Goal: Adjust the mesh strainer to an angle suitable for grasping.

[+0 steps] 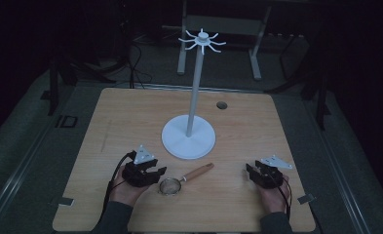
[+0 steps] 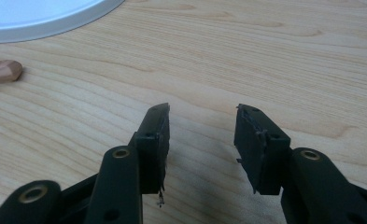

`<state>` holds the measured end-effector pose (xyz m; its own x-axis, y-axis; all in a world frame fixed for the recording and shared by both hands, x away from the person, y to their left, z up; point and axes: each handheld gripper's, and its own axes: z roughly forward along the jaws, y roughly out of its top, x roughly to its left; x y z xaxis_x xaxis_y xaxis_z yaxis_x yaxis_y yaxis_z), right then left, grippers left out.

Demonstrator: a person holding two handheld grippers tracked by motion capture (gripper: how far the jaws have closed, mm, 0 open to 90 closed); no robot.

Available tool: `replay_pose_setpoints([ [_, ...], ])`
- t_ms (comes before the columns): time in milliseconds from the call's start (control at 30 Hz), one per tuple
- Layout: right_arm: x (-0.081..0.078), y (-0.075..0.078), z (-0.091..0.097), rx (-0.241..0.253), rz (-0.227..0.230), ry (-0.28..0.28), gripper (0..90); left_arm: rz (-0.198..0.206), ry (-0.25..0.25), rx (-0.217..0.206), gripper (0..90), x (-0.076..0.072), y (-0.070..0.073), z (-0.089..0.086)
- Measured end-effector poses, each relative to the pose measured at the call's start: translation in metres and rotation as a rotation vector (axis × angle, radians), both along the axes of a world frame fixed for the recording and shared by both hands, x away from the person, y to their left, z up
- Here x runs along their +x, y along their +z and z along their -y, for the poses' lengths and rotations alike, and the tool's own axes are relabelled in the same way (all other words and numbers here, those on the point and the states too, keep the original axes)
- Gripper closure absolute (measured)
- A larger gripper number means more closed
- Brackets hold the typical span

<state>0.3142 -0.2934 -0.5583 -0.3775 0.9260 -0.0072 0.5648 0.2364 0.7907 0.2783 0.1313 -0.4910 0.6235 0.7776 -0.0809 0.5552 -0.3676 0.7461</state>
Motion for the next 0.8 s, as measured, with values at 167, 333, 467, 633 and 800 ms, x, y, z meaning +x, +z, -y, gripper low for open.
replay_pose_setpoints([
  [167, 0.000, 0.000, 0.000, 0.000, -0.001, 0.000, 54.5, -0.010, -0.021, 0.026, 54.0, 0.006, 0.004, 0.007],
  [333, 0.000, 0.000, 0.000, -0.001, -0.002, -0.001, 54.4, -0.022, -0.038, 0.046, 54.0, 0.012, 0.008, 0.014],
  [467, 0.000, 0.000, 0.000, -0.001, 0.000, -0.004, 54.4, -0.025, -0.050, 0.057, 54.4, 0.015, 0.010, 0.020],
  [633, 0.000, 0.000, 0.000, 0.000, -0.002, -0.003, 54.7, -0.037, -0.069, 0.077, 54.5, 0.020, 0.012, 0.027],
  [800, 0.001, 0.000, 0.000, 0.001, -0.003, -0.003, 54.6, -0.049, -0.089, 0.102, 54.5, 0.023, 0.011, 0.035],
])
